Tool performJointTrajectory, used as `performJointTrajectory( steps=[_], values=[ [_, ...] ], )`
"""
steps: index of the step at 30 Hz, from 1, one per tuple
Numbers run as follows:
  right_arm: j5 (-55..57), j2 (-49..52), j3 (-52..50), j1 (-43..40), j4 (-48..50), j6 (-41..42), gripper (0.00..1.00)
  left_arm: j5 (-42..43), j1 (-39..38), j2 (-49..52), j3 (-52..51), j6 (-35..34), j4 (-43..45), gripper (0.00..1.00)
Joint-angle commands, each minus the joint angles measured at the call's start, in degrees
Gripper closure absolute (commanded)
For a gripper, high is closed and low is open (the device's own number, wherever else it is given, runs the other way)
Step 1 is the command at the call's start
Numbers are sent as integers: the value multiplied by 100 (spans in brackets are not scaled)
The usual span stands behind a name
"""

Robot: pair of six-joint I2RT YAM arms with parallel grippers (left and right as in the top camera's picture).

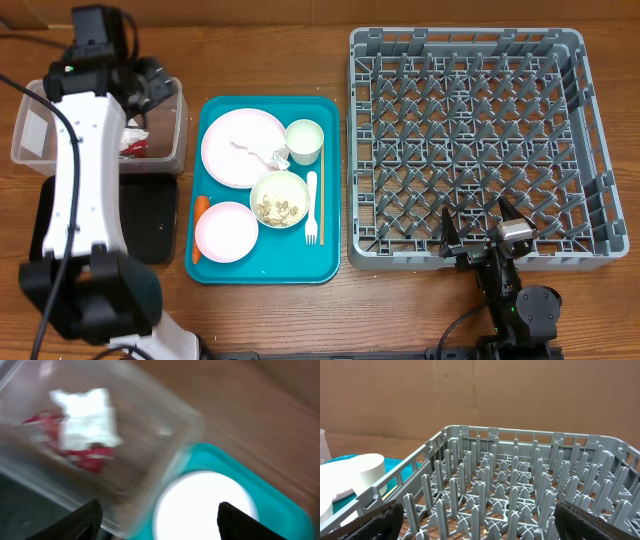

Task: Sort waste into correct bins and load items into the dishwasher rack
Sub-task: 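Return the left gripper to the plate and grasp remaining tissue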

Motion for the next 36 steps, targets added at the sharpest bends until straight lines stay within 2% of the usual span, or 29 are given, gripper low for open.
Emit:
performJointTrajectory(
  steps=[1, 2, 6, 7, 11, 18, 25, 36],
  values=[
    [-7, -46, -61, 28, 28, 13, 0, 981, -555, -291, 127, 553, -326, 28],
    [-7, -46, -59, 28, 28, 13, 0, 970, -833, -238, 114, 590, -577, 36],
    [-7, -46, -59, 28, 28, 15, 0, 949, -1294, 22, 109, 577, -1003, 36],
    [-7, -46, -59, 28, 28, 15, 0, 946, -1469, 223, 109, 466, -1060, 33],
    [-7, -46, -59, 28, 28, 13, 0, 949, -1755, 857, 109, -140, -927, 34],
    [-7, -46, -59, 28, 28, 13, 0, 946, -1755, 1641, 109, -1021, -542, 34],
    [-7, -46, -59, 28, 28, 13, 0, 951, -1749, 2214, 109, -1735, -328, 27],
    [-7, -46, -59, 28, 28, 13, 0, 927, -1775, 2726, 109, -1775, -319, 28]
  ],
)
